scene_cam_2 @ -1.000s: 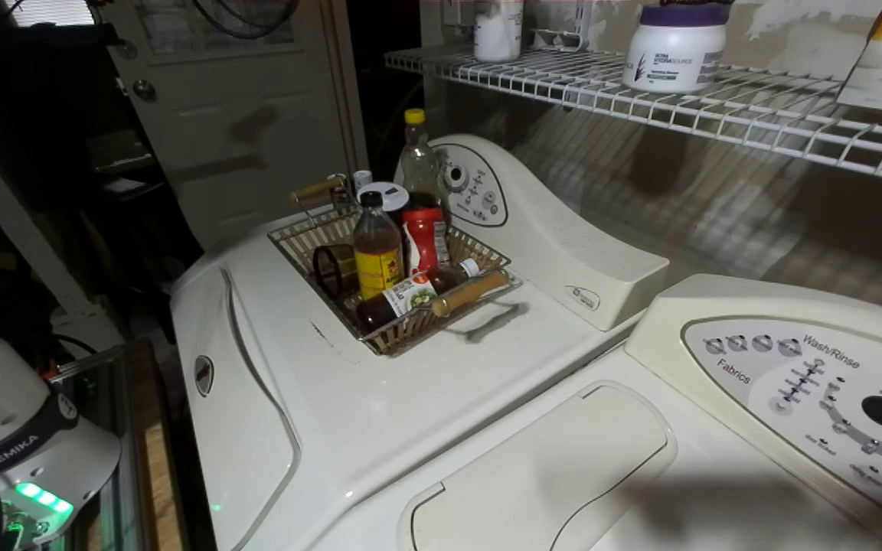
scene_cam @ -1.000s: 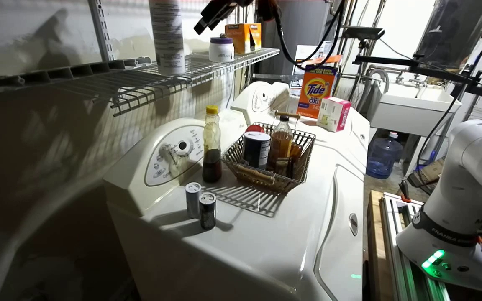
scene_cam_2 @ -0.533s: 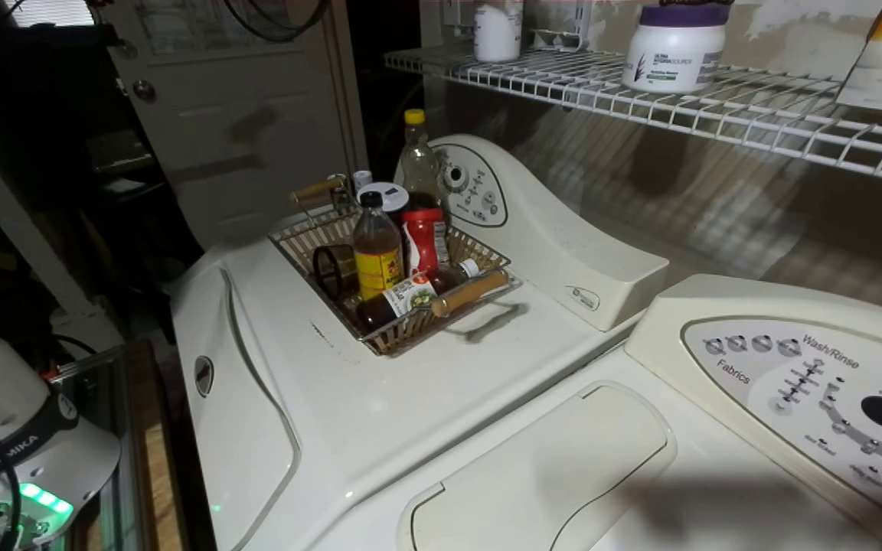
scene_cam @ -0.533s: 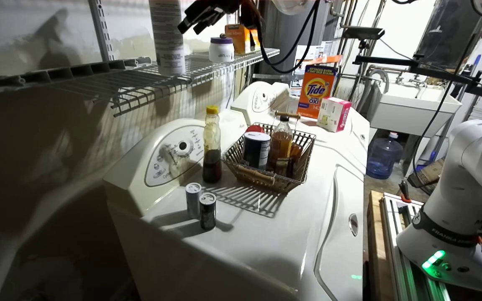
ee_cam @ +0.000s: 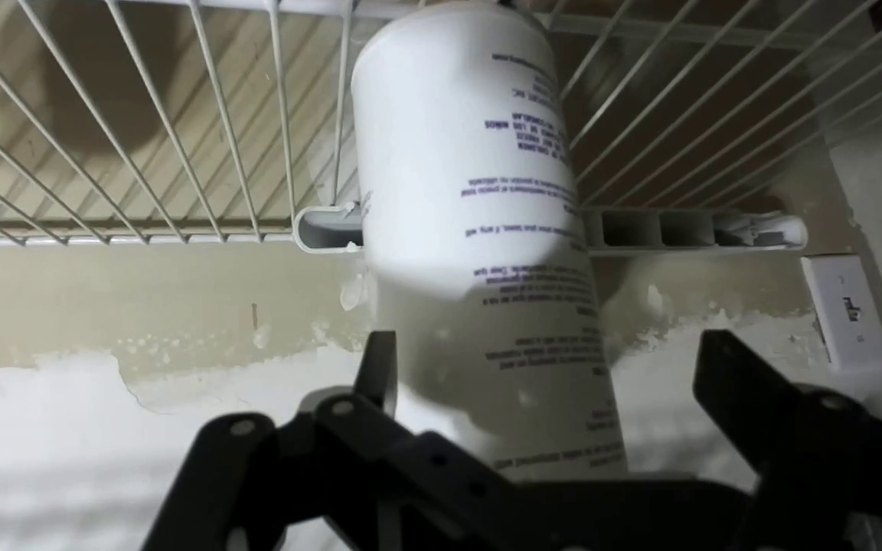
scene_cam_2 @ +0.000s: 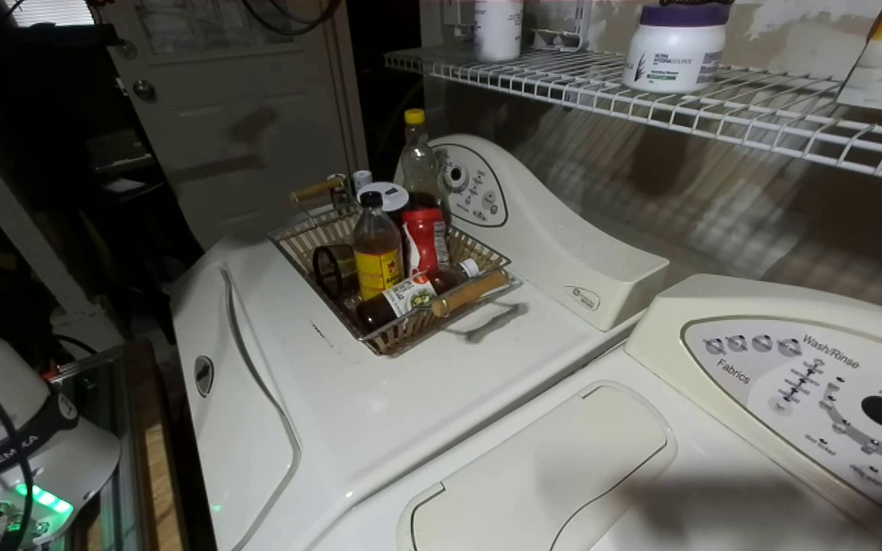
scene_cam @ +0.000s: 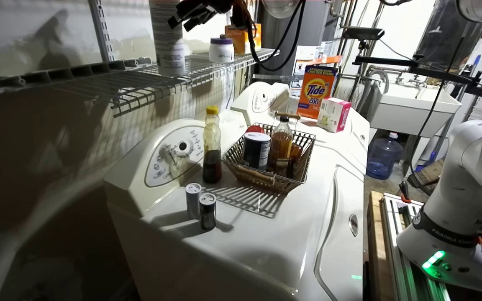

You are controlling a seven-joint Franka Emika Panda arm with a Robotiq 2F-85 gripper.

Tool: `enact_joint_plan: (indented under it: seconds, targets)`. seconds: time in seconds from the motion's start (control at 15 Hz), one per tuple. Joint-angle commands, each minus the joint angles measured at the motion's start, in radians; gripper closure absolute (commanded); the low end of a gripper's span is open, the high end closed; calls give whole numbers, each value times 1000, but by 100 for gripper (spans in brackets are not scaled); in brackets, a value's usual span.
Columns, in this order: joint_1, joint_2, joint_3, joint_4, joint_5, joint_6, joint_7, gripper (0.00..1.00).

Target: Rotate the white spray bottle.

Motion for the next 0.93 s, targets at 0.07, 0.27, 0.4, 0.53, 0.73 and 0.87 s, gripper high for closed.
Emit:
enact_joint_plan:
  seconds: [0.07,0.27,0.4,0.53,0.73,0.87]
  targets:
    - [-10,61,32,61,95,63,-96,0]
    - [-9,81,36,68,122,121,-105,0]
    - [-6,93,32,68,120,169,-86,0]
    - [-5,107,33,72,117,196,-83,0]
    - [-1,129,33,88,106,217,-68,0]
    - [1,143,31,98,102,223,-56,3]
